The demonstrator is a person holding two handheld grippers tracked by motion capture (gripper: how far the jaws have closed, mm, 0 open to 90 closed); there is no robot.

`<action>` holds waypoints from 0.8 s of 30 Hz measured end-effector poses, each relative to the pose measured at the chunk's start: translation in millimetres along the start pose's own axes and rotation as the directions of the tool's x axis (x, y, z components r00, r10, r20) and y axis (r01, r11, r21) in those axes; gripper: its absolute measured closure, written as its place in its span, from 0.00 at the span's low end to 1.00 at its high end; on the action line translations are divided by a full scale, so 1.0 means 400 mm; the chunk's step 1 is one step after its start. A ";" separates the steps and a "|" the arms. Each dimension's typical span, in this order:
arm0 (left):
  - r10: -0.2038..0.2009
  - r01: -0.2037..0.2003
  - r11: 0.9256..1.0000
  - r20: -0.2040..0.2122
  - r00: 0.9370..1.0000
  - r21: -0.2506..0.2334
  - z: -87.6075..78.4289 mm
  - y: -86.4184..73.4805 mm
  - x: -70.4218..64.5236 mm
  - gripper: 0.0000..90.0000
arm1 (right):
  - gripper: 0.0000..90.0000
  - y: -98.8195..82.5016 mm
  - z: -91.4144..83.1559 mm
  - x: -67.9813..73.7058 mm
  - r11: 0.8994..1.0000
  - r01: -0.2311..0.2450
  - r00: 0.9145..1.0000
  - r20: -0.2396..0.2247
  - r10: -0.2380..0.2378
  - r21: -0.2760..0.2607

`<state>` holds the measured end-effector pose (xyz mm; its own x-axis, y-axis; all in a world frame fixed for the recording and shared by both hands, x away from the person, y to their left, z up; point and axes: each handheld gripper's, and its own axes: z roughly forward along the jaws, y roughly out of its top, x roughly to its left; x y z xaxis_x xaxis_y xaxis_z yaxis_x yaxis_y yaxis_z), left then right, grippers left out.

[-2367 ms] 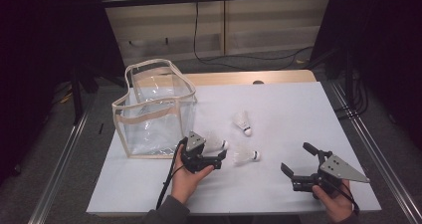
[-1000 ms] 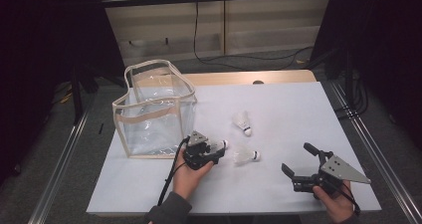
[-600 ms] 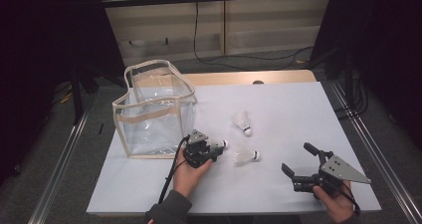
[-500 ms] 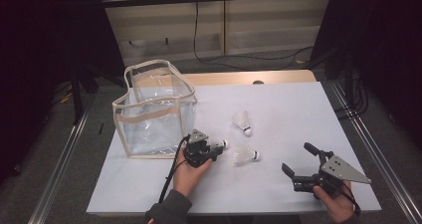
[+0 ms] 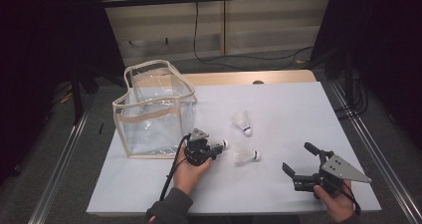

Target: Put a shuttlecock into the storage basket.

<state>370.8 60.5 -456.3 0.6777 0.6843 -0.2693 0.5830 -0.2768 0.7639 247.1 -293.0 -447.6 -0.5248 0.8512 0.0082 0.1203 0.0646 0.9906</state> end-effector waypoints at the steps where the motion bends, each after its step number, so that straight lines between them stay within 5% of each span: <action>1: -0.001 0.001 1.000 0.001 1.000 0.002 0.002 0.000 0.000 0.88 | 0.01 0.000 0.000 0.000 1.000 0.000 1.000 0.000 0.000 0.000; 24: 0.006 -0.006 0.999 -0.012 1.000 0.033 -0.006 0.017 -0.006 0.96 | 0.01 0.004 -0.002 0.002 1.000 0.001 1.000 0.000 -0.001 -0.003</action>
<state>371.9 58.7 -449.1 0.6760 0.6904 -0.2578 0.5934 -0.3026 0.7459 246.0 -292.6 -446.1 -0.5252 0.8510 0.0070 0.1169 0.0639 0.9911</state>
